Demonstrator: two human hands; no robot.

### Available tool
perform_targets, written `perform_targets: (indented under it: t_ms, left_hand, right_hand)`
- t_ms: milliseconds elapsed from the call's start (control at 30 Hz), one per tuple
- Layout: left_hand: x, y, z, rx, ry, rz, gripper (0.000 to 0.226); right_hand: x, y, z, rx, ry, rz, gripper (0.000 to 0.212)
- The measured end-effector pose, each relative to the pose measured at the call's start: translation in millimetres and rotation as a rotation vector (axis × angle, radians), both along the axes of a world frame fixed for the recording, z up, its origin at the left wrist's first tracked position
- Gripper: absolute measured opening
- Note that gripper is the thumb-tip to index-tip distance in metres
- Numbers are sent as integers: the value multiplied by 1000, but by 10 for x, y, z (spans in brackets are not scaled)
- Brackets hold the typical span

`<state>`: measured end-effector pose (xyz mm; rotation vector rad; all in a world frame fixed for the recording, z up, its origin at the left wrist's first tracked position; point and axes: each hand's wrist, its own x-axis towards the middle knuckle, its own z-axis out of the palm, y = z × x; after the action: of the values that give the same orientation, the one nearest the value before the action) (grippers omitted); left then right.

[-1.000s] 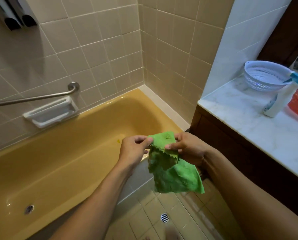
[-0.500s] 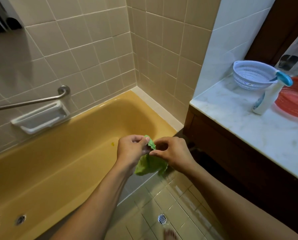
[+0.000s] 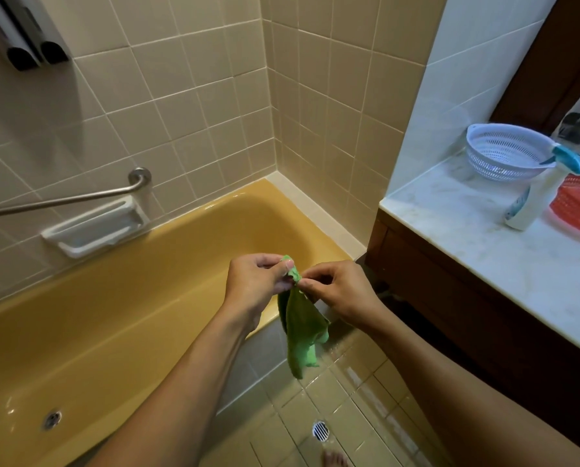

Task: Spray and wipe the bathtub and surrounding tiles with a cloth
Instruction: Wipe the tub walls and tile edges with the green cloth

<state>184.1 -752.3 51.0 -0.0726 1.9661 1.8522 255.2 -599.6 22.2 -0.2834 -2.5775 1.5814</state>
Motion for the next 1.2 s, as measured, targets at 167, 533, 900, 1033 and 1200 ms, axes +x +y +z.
perform_targets:
  t_ms: [167, 533, 900, 1033, 1200]
  left_hand:
    - [8, -17, 27, 36, -64, -86, 30]
    - [-323, -192, 105, -839, 654, -366, 24]
    - [-67, 167, -199, -419, 384, -359, 27]
    - [43, 330, -284, -464, 466, -177, 11]
    - [-74, 339, -215, -249, 337, -30, 15]
  right_hand:
    - [17, 60, -44, -24, -11, -20, 13]
    - [-23, 387, 8, 58, -105, -133, 20]
    - [-190, 472, 398, 11, -100, 12, 19]
    - [-201, 505, 471, -1, -92, 6, 20]
    - [-155, 614, 516, -60, -122, 51, 25]
